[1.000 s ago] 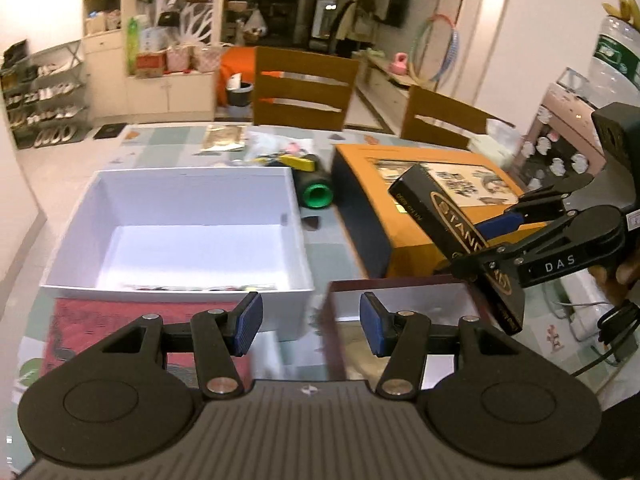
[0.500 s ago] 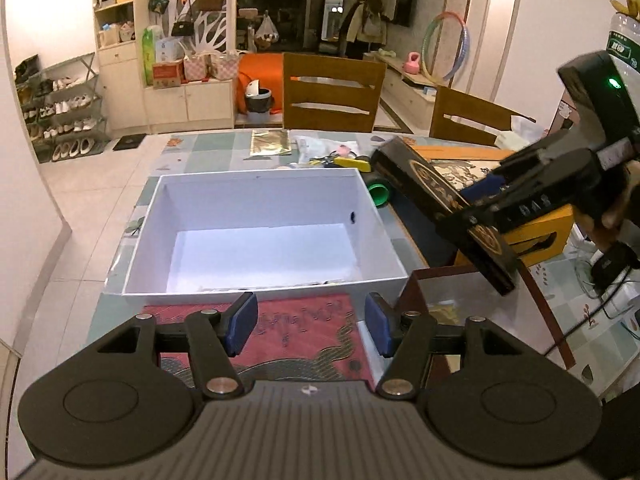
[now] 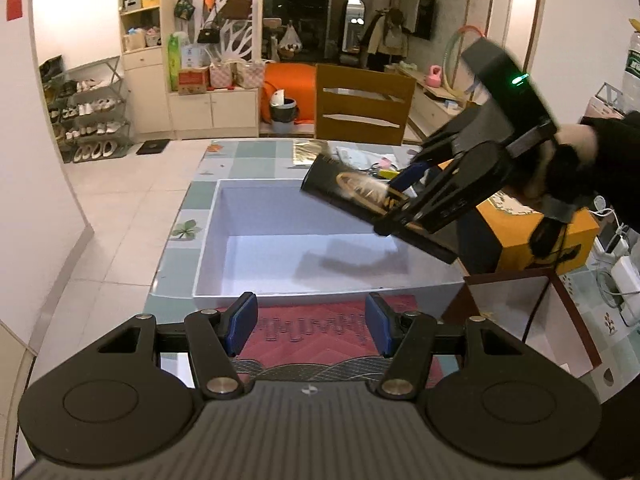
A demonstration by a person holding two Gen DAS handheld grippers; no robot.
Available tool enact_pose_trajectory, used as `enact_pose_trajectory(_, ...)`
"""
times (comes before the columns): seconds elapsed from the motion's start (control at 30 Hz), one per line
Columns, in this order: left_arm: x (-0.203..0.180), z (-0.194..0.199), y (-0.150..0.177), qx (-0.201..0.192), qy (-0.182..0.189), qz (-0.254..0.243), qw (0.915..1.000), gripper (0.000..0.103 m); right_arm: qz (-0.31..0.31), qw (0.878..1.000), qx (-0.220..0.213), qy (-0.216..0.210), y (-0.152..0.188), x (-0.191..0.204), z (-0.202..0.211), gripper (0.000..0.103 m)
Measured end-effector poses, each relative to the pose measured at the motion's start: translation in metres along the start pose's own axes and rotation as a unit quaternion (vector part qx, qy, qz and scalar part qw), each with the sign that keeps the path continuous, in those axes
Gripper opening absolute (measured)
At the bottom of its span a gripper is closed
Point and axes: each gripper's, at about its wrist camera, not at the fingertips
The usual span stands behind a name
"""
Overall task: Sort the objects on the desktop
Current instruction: 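Carry the STANDARD box with the right tool into the white box, then open the right tool to release the STANDARD box beside the thread spools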
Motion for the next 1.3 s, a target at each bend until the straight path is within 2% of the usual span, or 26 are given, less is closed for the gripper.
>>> enact_pose_trajectory(0.27,0.015,0.003,-0.006,0.0,-0.024,0.029,0.9993,0.066,0.113,0.992,0.046,-0.044,-0.026,0.005,-0.067,0.058)
enact_pose_trajectory(0.53,0.024,0.002,-0.009,0.009,-0.044,0.055,0.9975,0.066,0.14,0.983,0.093,-0.07,-0.023,-0.002,-0.123,0.058)
enact_pose_trajectory(0.93,0.024,-0.012,-0.016,0.025,-0.053,0.062,0.9963,0.07,0.154,0.976,0.112,-0.11,-0.016,-0.007,-0.15,0.058)
enact_pose_trajectory(1.3,0.023,-0.025,-0.022,0.032,-0.051,0.057,0.9966,0.071,0.135,0.978,0.119,-0.103,-0.01,-0.013,-0.157,0.058)
Point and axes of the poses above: each gripper's, at about its wrist camera, not at the fingertips, and z roughly against the way its jaws point, x to its left, y to its underside, and after that the axes turned 9 degrees about z, right-handed
